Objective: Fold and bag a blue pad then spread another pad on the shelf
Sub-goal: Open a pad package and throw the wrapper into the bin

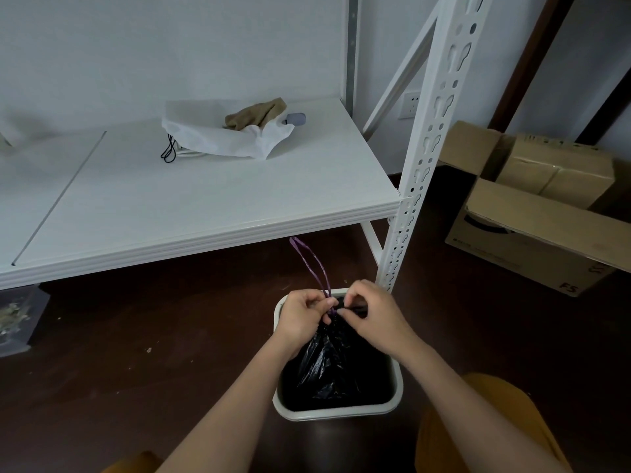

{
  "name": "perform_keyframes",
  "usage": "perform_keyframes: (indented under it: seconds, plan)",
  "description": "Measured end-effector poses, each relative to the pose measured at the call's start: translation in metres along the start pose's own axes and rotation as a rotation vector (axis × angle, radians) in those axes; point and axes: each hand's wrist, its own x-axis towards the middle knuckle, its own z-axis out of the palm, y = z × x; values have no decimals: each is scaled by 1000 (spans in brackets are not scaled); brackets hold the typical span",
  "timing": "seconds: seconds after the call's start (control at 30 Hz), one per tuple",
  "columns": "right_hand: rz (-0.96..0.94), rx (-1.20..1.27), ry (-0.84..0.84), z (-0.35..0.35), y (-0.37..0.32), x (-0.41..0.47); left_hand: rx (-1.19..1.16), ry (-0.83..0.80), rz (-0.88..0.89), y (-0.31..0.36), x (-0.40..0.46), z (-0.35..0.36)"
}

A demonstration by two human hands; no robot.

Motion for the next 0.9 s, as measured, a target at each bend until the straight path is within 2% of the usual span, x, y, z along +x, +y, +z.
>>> perform_keyframes:
  seconds: [0.07, 0.2, 0.47, 0.63, 0.8, 0.9]
  plan:
    - [37, 171, -20, 8, -6, -2, -8, 0, 12, 1, -1, 0]
    - [121, 360, 39, 17, -9, -4, -13, 11, 37, -1, -2, -3]
    - [268, 499, 115, 23, -14, -9, -132, 11, -20, -1, -5, -6]
    - [287, 384, 157, 26, -8, -6, -18, 4, -59, -7, -9, -9]
    - [37, 38, 73, 30, -7, -2, 210, 38, 104, -4, -10, -11]
    - [0, -72, 0, 32, -5, 0, 284, 49, 196, 1, -12, -11]
